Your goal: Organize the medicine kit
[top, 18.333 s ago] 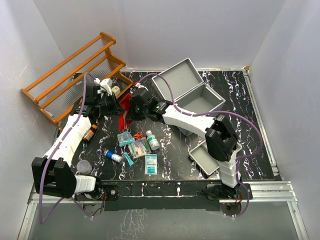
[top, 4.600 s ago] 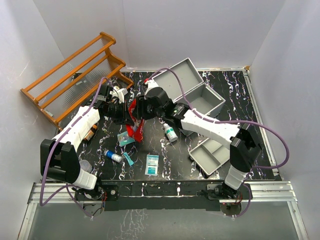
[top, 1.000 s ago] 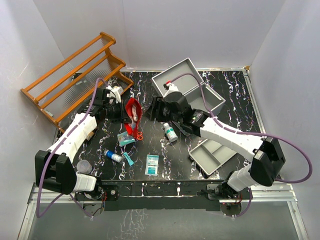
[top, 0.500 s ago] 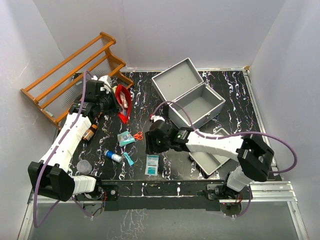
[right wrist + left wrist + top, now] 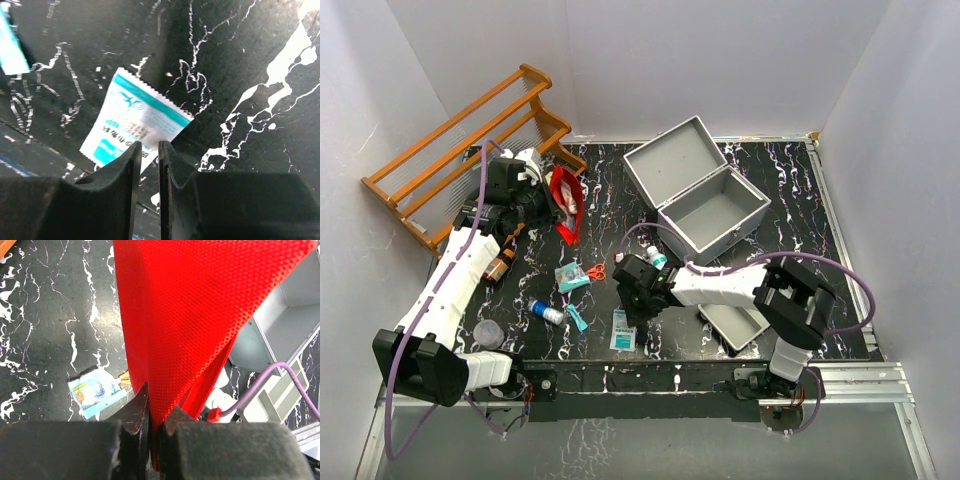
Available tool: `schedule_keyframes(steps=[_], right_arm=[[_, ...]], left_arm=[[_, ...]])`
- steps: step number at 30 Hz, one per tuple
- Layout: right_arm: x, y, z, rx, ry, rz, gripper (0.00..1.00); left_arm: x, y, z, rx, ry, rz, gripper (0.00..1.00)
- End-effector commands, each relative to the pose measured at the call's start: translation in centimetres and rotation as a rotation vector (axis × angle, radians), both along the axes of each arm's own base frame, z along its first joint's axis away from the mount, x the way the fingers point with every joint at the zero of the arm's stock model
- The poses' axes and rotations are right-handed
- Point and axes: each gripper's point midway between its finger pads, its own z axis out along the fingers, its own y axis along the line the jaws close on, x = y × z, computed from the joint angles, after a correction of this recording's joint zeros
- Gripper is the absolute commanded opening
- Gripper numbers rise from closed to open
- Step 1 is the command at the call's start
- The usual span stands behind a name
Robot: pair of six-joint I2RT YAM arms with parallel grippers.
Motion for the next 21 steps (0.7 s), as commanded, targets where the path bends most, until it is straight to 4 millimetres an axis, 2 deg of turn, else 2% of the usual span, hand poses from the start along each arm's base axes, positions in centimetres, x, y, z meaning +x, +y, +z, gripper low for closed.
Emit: schedule_keyframes(steps=[1,7,11,16,21], right_arm=[[0.2,0.2,-0.3,-0.024,-0.011,0.024,0.18],[0.8,-1.7,-2.6,-0.147,-0.029,0.005,0.16],[2.9,-4.1,-3.5,-0.297,-0.126,-0.034,0.15],[6.6,-6.0,-1.8,-0.436,-0.309,-0.072,0.15],[9.0,-5.1,1.0,-0.434,-0.413,-0.102,0.17]], left_arm=[[-0.3,-0.8,1.4,-0.034,-0.028,-0.044,0.0],[-0.3,-1.3,0.6,-0.048,-0.011,-0.068,0.0],[-0.3,-1.2,0.2,-0.04,-0.002,-0.067,0.0],[-0.1,-0.5,-0.5,-0.005,0.007,-0.038,0.0],[0.0,0.4,-1.1,0.029,0.016,0.006,0.0]])
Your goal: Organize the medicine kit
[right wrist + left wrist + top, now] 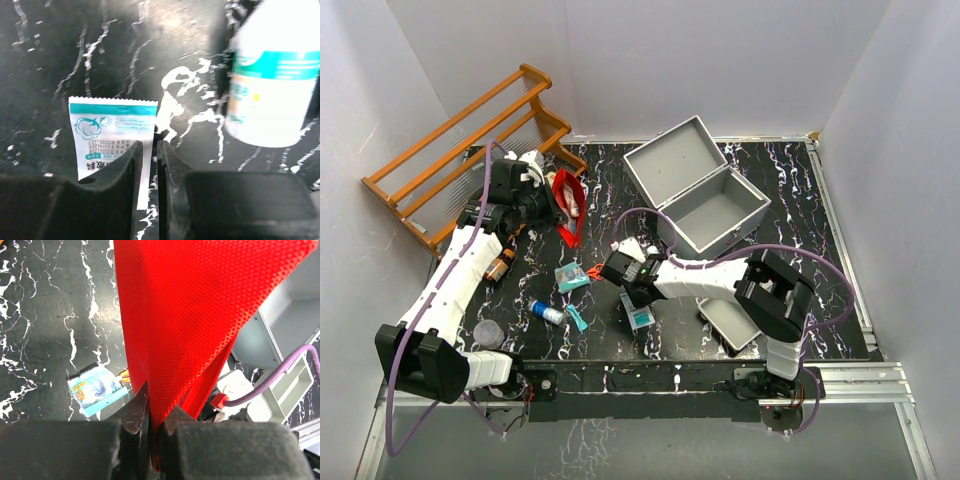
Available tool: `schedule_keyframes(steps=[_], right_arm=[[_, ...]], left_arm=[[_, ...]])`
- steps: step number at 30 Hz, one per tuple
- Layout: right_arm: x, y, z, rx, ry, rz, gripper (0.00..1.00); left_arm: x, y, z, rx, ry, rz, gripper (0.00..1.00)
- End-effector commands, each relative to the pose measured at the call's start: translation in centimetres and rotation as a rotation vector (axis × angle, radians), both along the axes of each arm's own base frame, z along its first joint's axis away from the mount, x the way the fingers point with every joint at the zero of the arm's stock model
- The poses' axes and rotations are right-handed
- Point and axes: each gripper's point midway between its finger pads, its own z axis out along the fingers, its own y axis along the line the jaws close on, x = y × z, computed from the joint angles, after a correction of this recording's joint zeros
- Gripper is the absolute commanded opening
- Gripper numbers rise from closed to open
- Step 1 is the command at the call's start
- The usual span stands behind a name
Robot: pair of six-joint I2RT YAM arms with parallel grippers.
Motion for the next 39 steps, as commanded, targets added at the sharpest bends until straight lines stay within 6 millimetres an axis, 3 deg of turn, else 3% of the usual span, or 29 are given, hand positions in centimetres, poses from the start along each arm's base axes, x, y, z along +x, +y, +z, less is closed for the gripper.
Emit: schedule_keyframes(steps=[1,8,14,23,33,39], right_arm=[[2.8,-1.4,2.5,-0.088,-0.132,-0.027,0.19],[0.4,2.0,4.5,0.124,-0.015,-0.017,0.29],[-1.8,3.5,3.6,0.193,0.09,-0.001,0.3],[-2.3,4.3,2.5,0.172,0.119,0.014,0.32],[-2.3,2.9,-0.5,0.034,0.102,-0.008,0.32],[-2.2,1.6,-1.7,-0.01,0.086,-0.051,0.15]], left_arm=[[0.2,1.0,-0.2,0.04,-0.011,0.042,0.0],[0.0,1.7,-0.3,0.06,-0.018,0.078,0.0],[0.0,1.2,-0.5,0.038,-0.013,0.071,0.0],[0.0,1.2,-0.7,0.035,-0.007,0.069,0.0],[-0.1,1.4,-0.9,0.042,-0.003,0.078,0.0],[-0.2,1.4,-1.0,0.043,0.001,0.077,0.0]])
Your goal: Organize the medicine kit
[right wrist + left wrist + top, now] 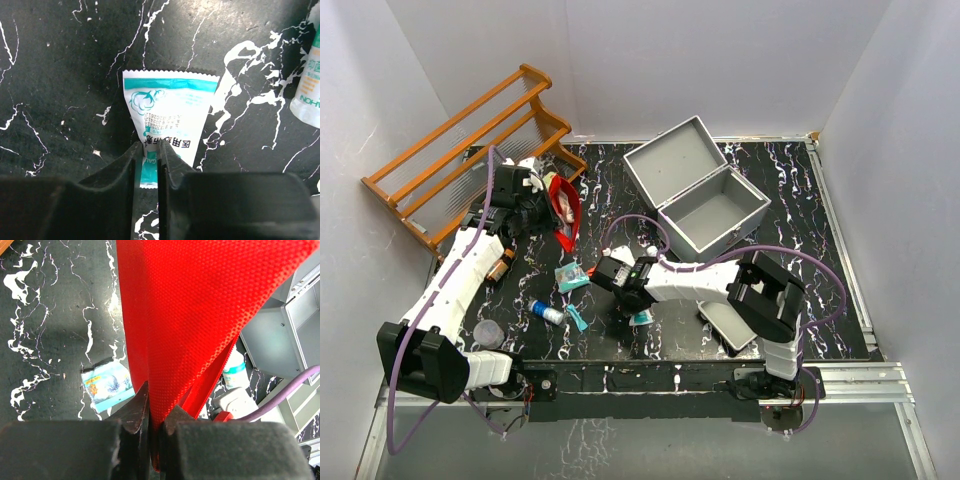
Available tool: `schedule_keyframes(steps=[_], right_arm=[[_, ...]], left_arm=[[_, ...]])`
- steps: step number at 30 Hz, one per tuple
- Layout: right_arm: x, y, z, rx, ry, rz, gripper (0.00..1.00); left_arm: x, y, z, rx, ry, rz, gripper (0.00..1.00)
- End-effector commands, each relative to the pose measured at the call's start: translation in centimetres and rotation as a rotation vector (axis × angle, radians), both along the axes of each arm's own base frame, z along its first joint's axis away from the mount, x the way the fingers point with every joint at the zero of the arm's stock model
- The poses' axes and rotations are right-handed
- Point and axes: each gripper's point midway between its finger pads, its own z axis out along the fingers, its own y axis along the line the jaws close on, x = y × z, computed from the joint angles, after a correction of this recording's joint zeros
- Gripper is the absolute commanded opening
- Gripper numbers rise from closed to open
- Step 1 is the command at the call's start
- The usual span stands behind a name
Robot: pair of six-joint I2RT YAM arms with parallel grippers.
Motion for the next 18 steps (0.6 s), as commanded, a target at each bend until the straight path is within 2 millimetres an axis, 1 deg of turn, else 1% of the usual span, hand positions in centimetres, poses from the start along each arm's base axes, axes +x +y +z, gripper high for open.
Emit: schedule_keyframes(steps=[1,3,6,8,11,12,14,18], right_arm=[[0.5,-0.9,-1.5,-0.049,-0.025,-0.044,0.12],[0.7,-0.8,-1.2,-0.04,-0.036,-0.049,0.07],[1.3,-0.4,0.0,-0.002,-0.071,-0.063,0.02],[1.7,0.1,1.2,0.044,-0.107,-0.071,0.0],[2.4,0.9,3.7,0.14,-0.167,-0.08,0.0],[2.7,1.2,4.8,0.181,-0.189,-0.083,0.0],[3.2,2.2,7.9,0.3,-0.245,-0.087,0.0],[3.9,3.2,13.0,0.502,-0.335,-0.113,0.0]], left_arm=[[-0.1,-0.1,1.1,-0.012,-0.036,0.002,0.0],[-0.1,-0.1,1.0,-0.015,-0.036,-0.001,0.0],[-0.2,-0.3,0.9,-0.02,-0.033,-0.006,0.0],[-0.2,-0.5,0.8,-0.029,-0.035,-0.021,0.0],[-0.3,-1.2,0.7,-0.052,-0.039,-0.056,0.0],[-0.3,-1.4,0.6,-0.06,-0.041,-0.066,0.0],[-0.3,-1.8,0.6,-0.076,-0.047,-0.092,0.0],[-0.5,-3.1,0.5,-0.127,-0.063,-0.152,0.0]])
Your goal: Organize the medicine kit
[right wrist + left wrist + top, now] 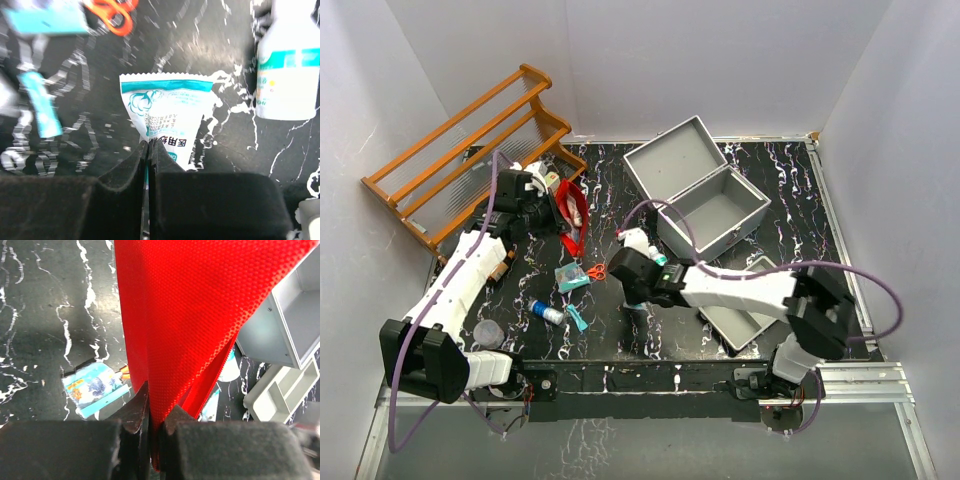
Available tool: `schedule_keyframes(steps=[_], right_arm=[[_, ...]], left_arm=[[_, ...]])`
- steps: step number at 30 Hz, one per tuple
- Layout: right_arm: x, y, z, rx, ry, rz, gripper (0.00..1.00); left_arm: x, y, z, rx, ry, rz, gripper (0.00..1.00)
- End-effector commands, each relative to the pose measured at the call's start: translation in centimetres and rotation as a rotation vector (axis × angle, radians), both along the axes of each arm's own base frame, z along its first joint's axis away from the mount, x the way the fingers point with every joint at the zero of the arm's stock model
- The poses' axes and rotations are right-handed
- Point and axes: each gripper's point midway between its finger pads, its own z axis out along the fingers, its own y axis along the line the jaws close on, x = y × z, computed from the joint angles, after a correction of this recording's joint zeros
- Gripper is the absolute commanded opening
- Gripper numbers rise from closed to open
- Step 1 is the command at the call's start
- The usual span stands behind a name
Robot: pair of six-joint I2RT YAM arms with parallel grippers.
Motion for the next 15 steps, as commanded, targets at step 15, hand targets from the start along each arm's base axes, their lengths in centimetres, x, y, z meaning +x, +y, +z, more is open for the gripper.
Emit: schedule_keyframes(steps=[15], right_arm=[[5.4,6.1,27.0,0.833,-0.534,-0.015,0.0]], left_arm=[[-1.8,-5.2,2.8,-0.248,-0.102,-0.283,0.0]])
